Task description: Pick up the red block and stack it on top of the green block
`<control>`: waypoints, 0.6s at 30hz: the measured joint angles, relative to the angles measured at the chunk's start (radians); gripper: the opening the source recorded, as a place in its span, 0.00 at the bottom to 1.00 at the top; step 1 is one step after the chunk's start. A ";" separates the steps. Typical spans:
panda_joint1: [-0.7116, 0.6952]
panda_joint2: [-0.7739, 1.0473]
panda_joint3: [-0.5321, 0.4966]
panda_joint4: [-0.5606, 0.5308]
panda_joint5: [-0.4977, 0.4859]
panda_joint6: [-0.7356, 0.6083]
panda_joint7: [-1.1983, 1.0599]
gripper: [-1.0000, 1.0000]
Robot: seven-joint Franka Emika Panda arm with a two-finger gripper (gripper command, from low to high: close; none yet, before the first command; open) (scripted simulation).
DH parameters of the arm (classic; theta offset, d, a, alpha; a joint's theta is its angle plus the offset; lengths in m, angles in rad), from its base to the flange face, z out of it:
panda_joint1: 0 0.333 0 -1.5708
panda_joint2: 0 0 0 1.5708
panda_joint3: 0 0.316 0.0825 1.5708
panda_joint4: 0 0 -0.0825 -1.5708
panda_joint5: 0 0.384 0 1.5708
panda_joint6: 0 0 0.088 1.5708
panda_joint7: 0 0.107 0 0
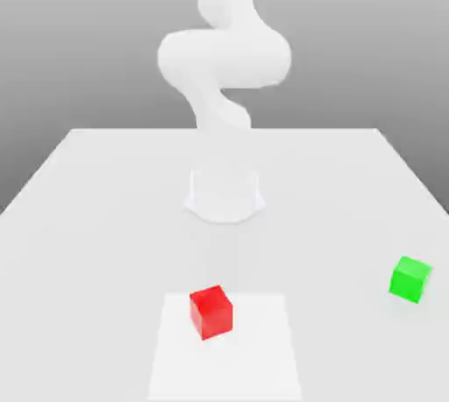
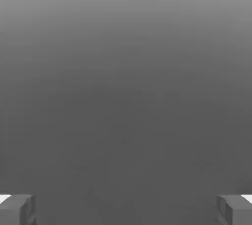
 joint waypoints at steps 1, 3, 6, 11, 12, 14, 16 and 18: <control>-0.023 0.038 0.022 -0.025 -0.006 0.024 0.055 0.50; -0.067 0.110 0.064 -0.071 -0.016 0.069 0.159 0.50; -0.125 0.213 0.115 -0.138 -0.030 0.132 0.306 0.50; -0.206 0.382 0.177 -0.248 -0.051 0.237 0.546 0.50; -0.219 0.416 0.186 -0.270 -0.053 0.258 0.593 0.50; -0.247 0.482 0.206 -0.313 -0.052 0.300 0.681 0.50; -0.262 0.547 0.214 -0.357 -0.048 0.342 0.768 0.50; -0.271 0.609 0.218 -0.401 -0.032 0.385 0.846 0.50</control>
